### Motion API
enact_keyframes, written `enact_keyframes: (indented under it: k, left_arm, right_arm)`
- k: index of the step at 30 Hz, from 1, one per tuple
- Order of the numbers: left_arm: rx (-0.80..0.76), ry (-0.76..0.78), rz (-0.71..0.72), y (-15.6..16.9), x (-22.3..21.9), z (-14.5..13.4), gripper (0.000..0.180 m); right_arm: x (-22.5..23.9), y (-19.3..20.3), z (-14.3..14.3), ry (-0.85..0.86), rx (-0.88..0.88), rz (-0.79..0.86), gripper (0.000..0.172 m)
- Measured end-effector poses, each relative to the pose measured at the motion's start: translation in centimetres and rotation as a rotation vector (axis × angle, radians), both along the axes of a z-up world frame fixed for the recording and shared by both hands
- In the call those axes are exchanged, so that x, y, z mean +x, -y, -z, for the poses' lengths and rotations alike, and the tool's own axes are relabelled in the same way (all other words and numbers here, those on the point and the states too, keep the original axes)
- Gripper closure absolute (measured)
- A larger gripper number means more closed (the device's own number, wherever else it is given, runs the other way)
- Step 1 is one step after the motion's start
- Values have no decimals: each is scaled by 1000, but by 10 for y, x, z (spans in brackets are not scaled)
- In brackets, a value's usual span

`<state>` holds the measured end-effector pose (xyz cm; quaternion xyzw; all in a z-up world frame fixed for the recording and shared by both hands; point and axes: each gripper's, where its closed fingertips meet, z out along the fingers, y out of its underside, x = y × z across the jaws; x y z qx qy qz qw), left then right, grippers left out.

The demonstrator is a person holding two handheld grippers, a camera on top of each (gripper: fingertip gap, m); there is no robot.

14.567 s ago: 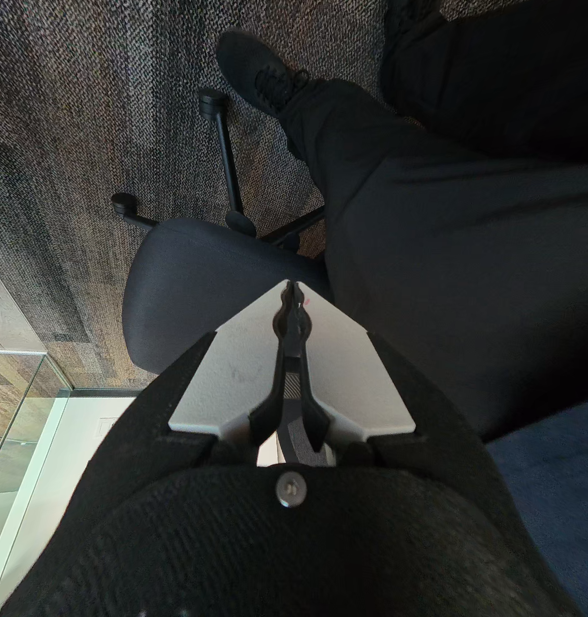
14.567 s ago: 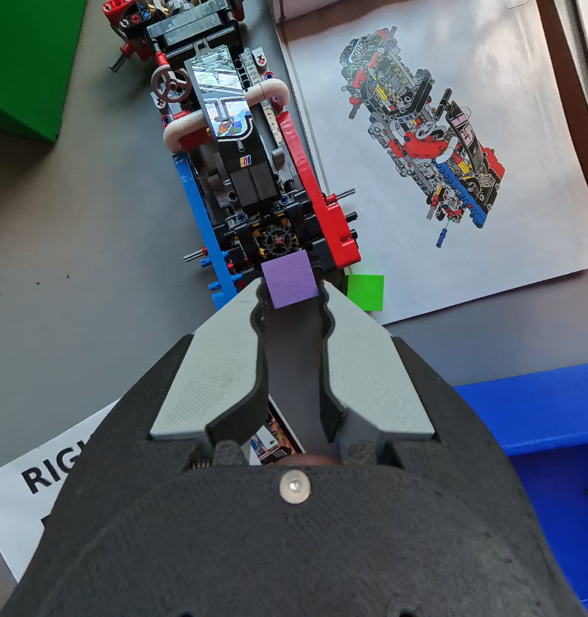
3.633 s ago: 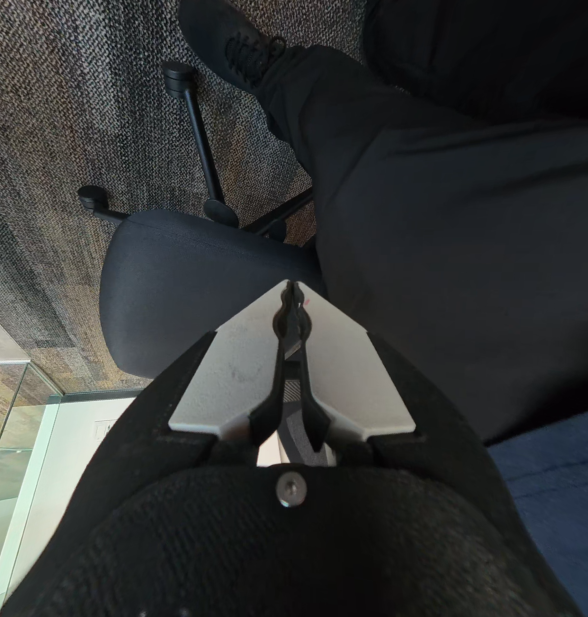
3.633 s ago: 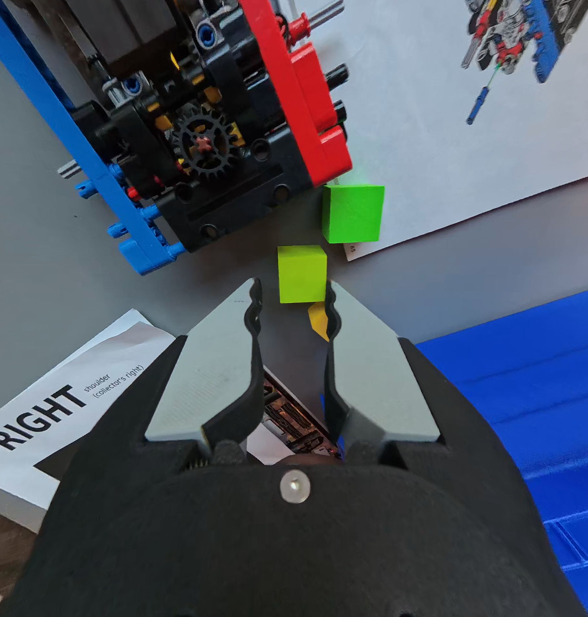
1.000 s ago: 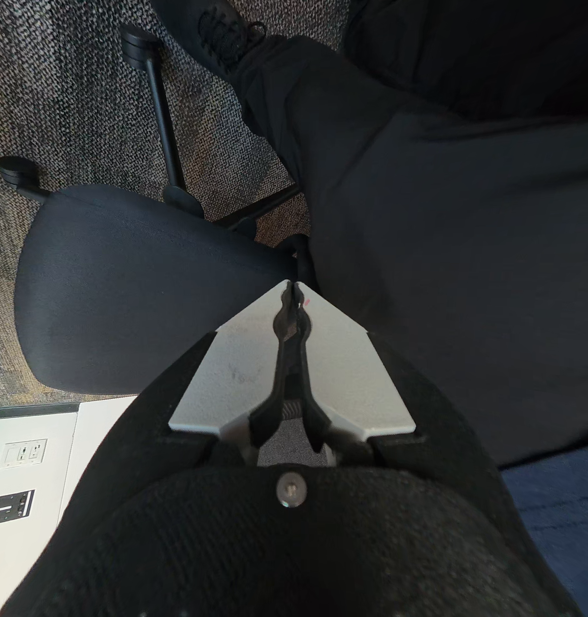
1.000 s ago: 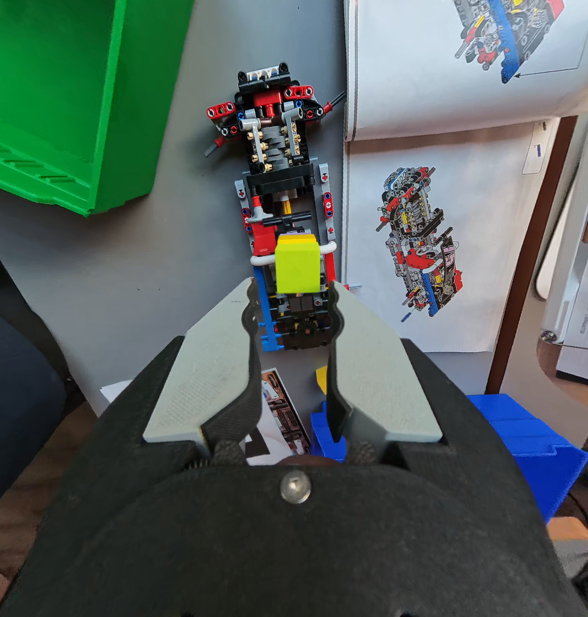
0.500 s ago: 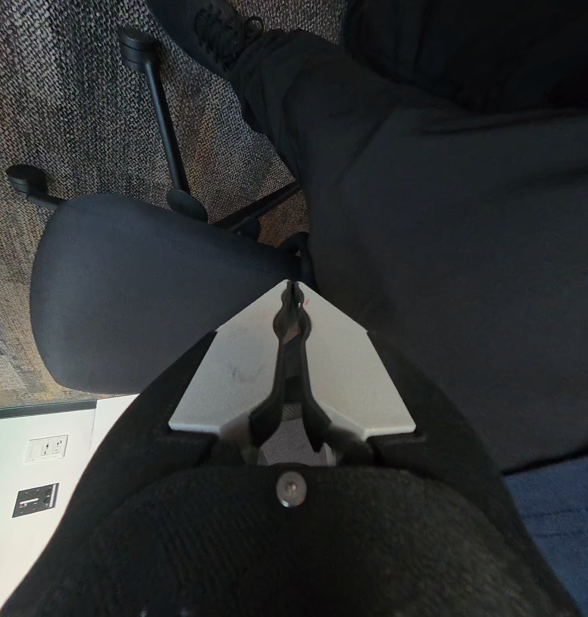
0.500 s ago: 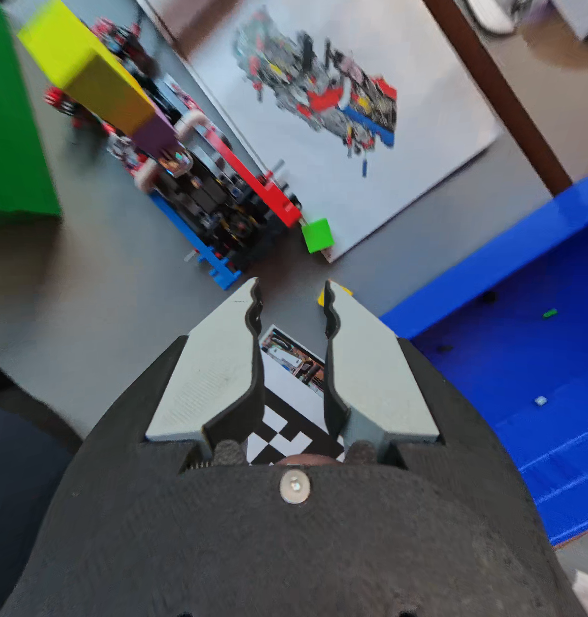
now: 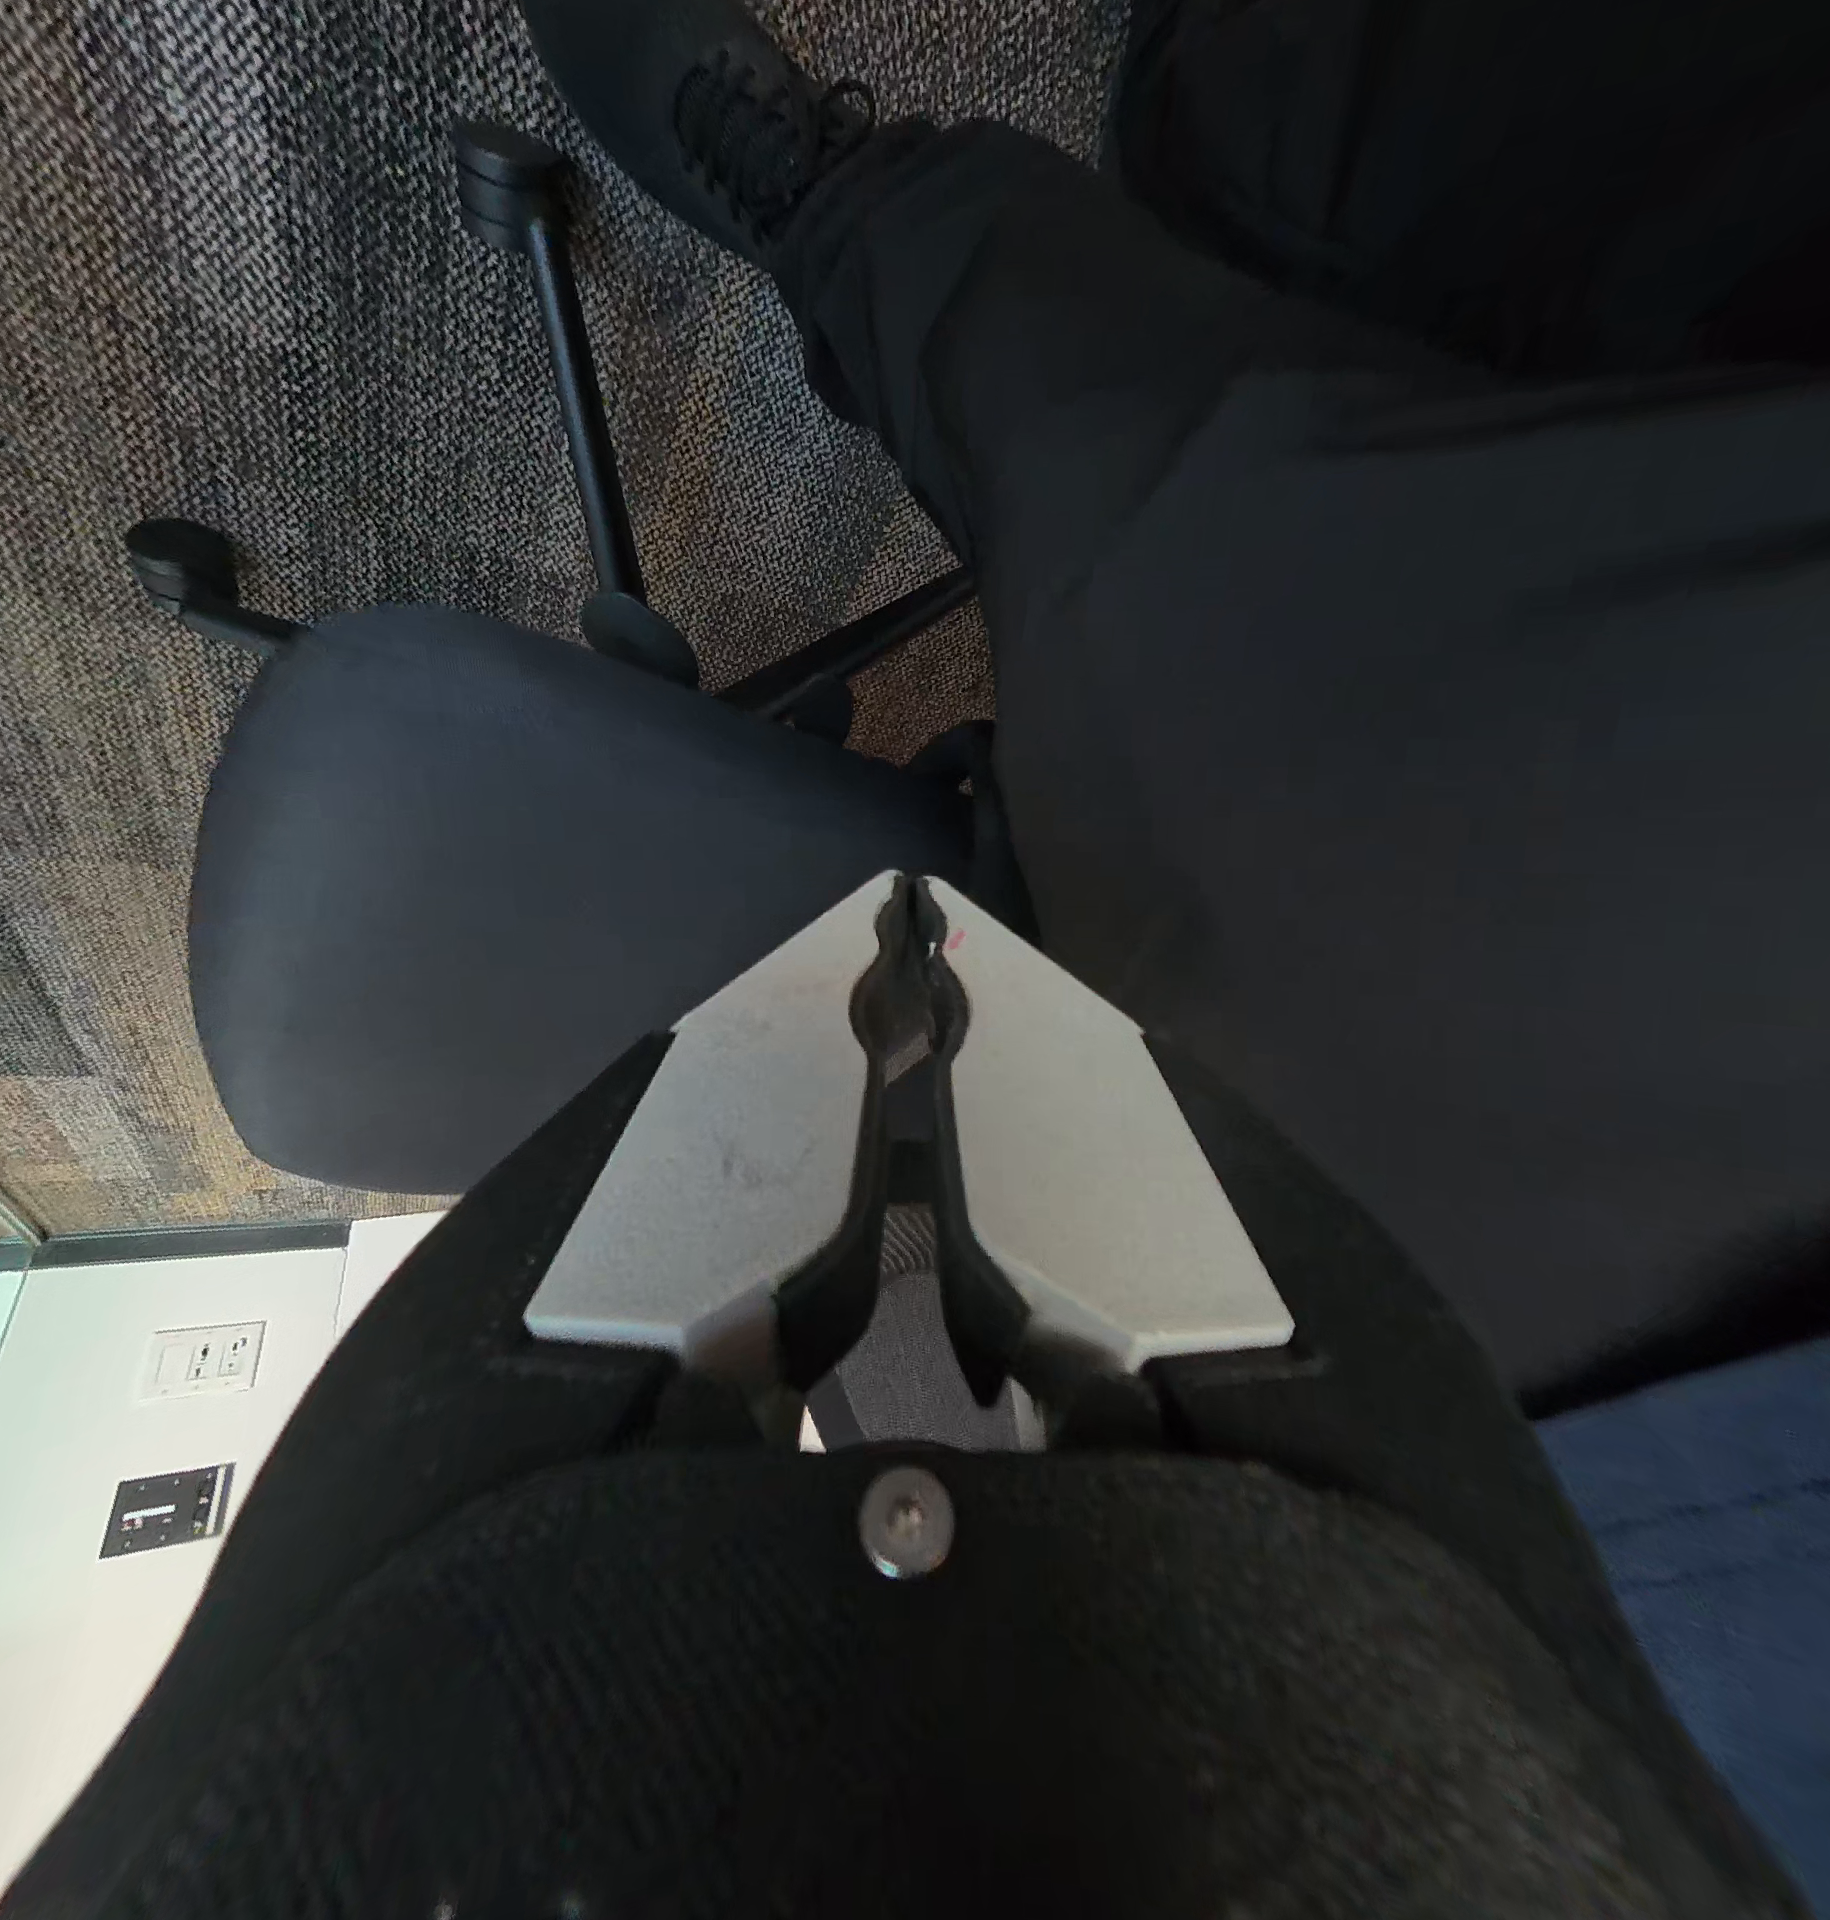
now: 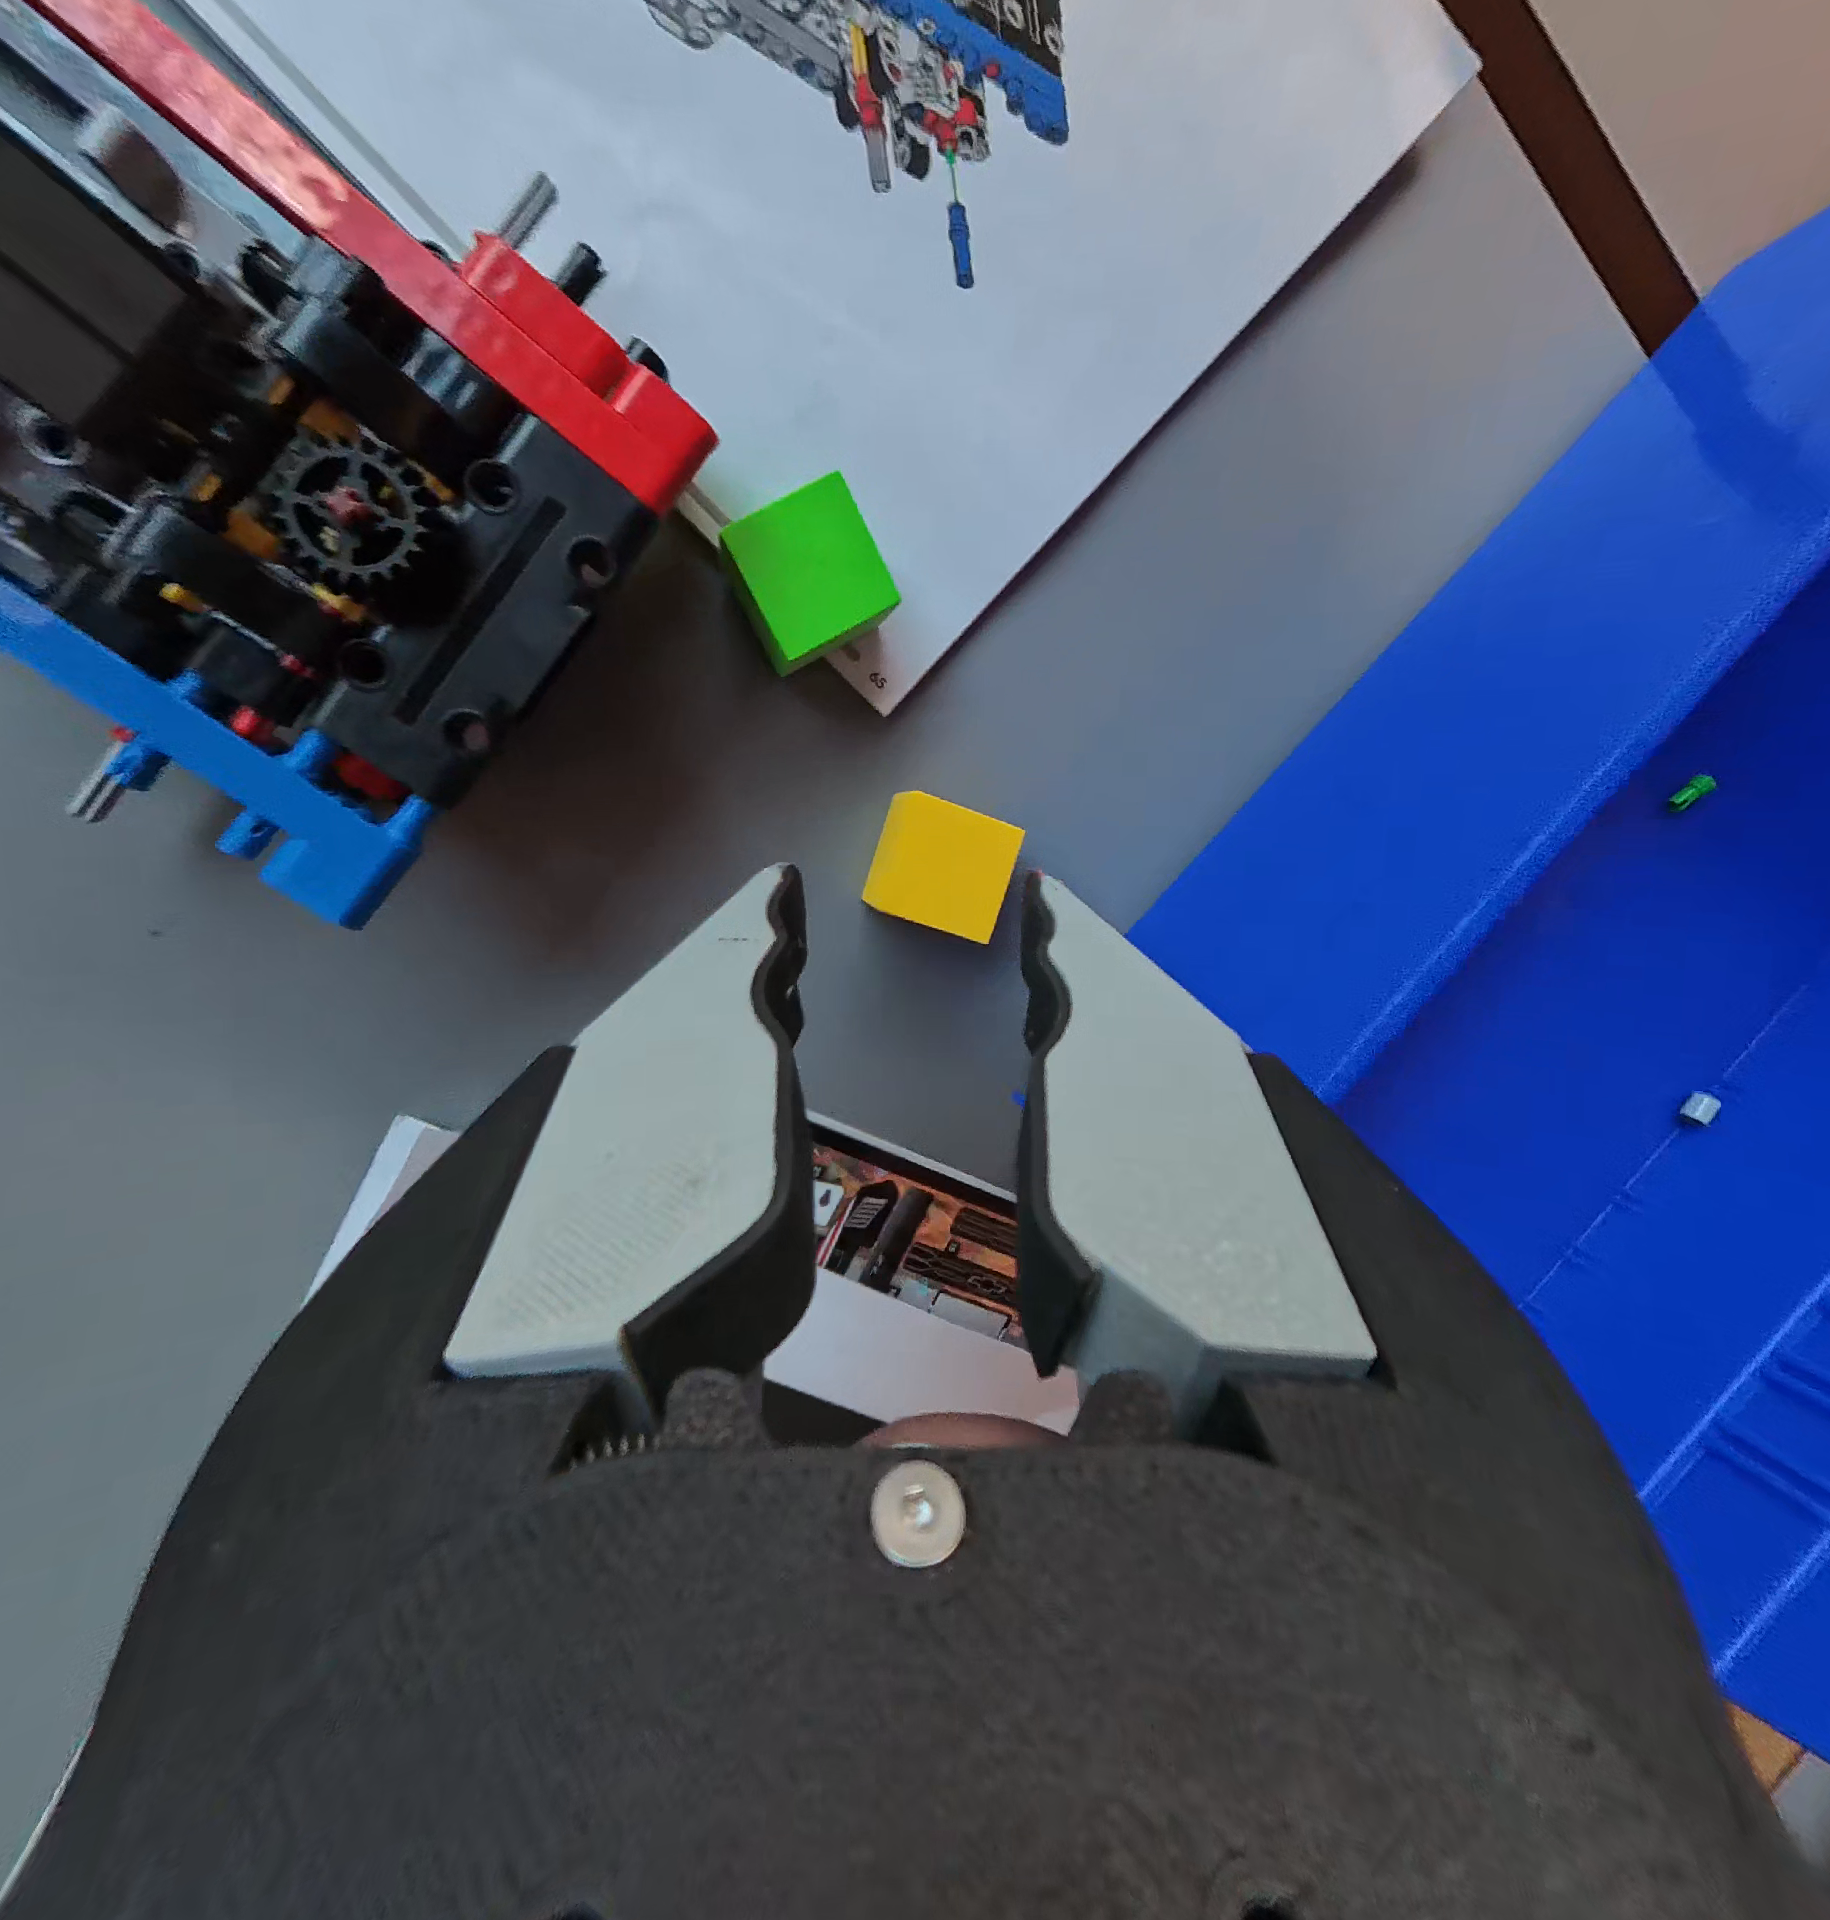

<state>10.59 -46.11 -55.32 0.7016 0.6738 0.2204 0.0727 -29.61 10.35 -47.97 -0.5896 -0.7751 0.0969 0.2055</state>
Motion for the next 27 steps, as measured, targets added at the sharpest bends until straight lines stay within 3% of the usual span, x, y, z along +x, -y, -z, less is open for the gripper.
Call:
enact_keyframes:
  k: [4, 14, 27]
  left_arm:
    - [-6, 16, 1, -1, 8, -2, 180]
    - [-12, 6, 15, -3, 1, -6, 180]
    - [-3, 25, 21, 0, 6, -6, 180]
  right_arm:
    - [3, -1, 16, 27, -2, 32, 132]
    - [-5, -3, 17, -71, -27, 116, 134]
    - [14, 2, 12, -34, -149, 64, 142]
